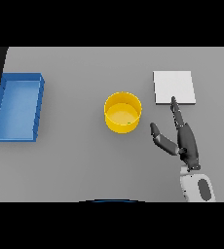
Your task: Pick up the red beaker and tilt it to pour out 1 green nut into yellow bowl. Pick up the yellow bowl and place it on the metallic measuring scale.
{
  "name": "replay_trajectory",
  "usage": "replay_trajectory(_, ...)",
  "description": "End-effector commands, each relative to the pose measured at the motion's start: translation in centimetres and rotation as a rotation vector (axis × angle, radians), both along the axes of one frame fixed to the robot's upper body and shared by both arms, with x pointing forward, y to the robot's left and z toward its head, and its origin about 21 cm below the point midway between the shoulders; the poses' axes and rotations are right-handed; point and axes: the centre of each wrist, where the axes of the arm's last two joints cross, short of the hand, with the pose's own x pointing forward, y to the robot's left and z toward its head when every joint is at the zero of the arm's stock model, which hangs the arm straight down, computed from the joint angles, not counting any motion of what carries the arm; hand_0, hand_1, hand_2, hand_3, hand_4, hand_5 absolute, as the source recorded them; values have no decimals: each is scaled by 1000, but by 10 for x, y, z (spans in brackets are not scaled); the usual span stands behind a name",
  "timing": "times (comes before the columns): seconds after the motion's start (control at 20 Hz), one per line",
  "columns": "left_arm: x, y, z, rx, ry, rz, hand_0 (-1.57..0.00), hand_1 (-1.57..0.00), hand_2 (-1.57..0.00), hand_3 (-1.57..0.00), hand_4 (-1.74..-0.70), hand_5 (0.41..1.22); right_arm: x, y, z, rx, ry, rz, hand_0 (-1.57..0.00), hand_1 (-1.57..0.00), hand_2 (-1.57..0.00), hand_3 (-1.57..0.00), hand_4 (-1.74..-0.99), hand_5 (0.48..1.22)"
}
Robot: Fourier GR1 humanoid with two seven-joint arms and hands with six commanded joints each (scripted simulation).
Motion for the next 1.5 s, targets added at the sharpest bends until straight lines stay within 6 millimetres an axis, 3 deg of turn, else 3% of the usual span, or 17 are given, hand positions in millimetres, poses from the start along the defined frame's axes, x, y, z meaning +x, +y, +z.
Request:
replay_trajectory(0.0, -2, 16, -9, -55, -9, 63, -1571, -1571, -1571, -1412, -1740, 1221, -1, 1, 0, -14, -6, -1, 1, 1, 1, 1, -1034, 655)
replay_trajectory(0.2, -14, 67, -49, -327, -34, 233, -1571, -1571, -1571, -1452, -1741, 1221, -1, 3, 0, -16, 7, -2, 1, 1, 1, 1, -1053, 651)
replay_trajectory(0.3, -21, 79, -70, -440, -30, 309, -1571, -1571, -1571, -1467, -1741, 1221, -1, 1, -1, -45, 3, -10, 1, 1, 1, 1, -1047, 651)
replay_trajectory(0.55, -45, 88, -111, -607, -50, 385, -1571, -1571, -1571, -1480, -1741, 1221, 0, -2, 5, -72, -5, -8, 1, 1, 1, 1, -1041, 650)
replay_trajectory(0.75, -78, 89, -143, -693, -57, 429, -1571, -1571, -1571, -1441, -1741, 1221, -4, -1, -1, -78, 11, -2, 1, 1, 1, 1, -1018, 645)
replay_trajectory(1.0, -105, 75, -170, -771, -60, 457, -1571, -1571, -1571, -1512, -1741, 1221, -4, -4, -4, -54, 0, 9, 1, 1, 1, 1, -1004, 648)
replay_trajectory(1.3, -124, 70, -184, -792, -39, 494, -1571, -1571, -1571, -1555, -1741, 1046, -6, -5, -4, -56, -9, -2, 1, 1, 1, 1, -1013, 644)
replay_trajectory(1.4, -132, 72, -187, -748, -26, 490, -1571, -1571, -1571, -1561, -1645, 941, -5, -4, -3, -61, -5, -8, 1, 1, 1, 1, -1021, 636)
replay_trajectory(1.45, -135, 70, -190, -734, -20, 484, -1571, -1571, -1571, -1563, -1536, 892, -5, -8, -3, -64, -6, -9, 1, 1, 1, 1, -1021, 636)
